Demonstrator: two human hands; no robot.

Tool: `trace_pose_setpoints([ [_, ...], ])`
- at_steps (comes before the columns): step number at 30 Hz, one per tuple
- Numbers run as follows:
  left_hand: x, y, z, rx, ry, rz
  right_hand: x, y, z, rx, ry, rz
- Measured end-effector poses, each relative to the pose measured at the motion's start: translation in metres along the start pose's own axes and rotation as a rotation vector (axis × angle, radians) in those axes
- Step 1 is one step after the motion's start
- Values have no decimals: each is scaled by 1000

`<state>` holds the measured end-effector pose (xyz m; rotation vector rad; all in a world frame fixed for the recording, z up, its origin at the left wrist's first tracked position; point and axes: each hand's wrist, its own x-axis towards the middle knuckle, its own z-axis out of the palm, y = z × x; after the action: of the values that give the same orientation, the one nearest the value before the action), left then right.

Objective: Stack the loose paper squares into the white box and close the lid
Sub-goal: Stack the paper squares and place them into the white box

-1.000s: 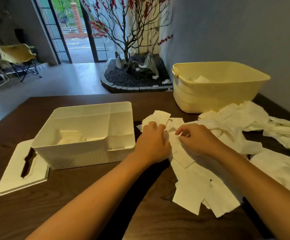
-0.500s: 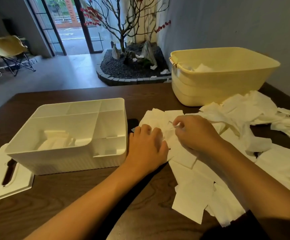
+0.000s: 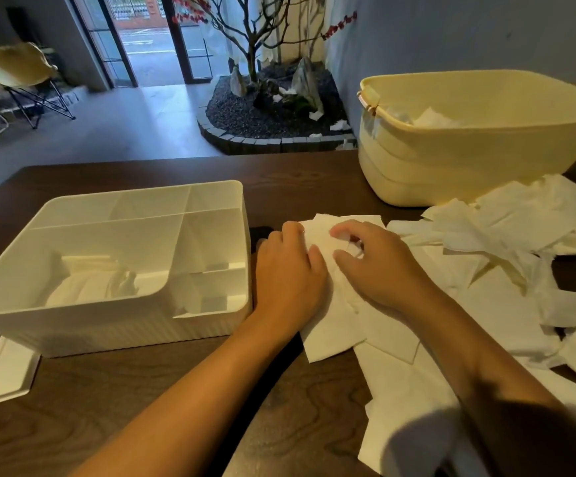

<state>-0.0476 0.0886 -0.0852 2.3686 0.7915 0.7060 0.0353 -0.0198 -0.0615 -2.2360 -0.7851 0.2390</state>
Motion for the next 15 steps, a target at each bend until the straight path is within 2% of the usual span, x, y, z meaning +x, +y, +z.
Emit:
trace_pose_setpoints([
  [3, -2, 0, -2, -221, -11, -29, -1, 3, -1, 95, 49, 11],
  [9, -7, -2, -5, -565, 42, 50, -7, 0, -8, 374, 76, -60],
  [15, -12, 7, -20, -736, 42, 119, -10, -1, -13, 673, 12, -100],
])
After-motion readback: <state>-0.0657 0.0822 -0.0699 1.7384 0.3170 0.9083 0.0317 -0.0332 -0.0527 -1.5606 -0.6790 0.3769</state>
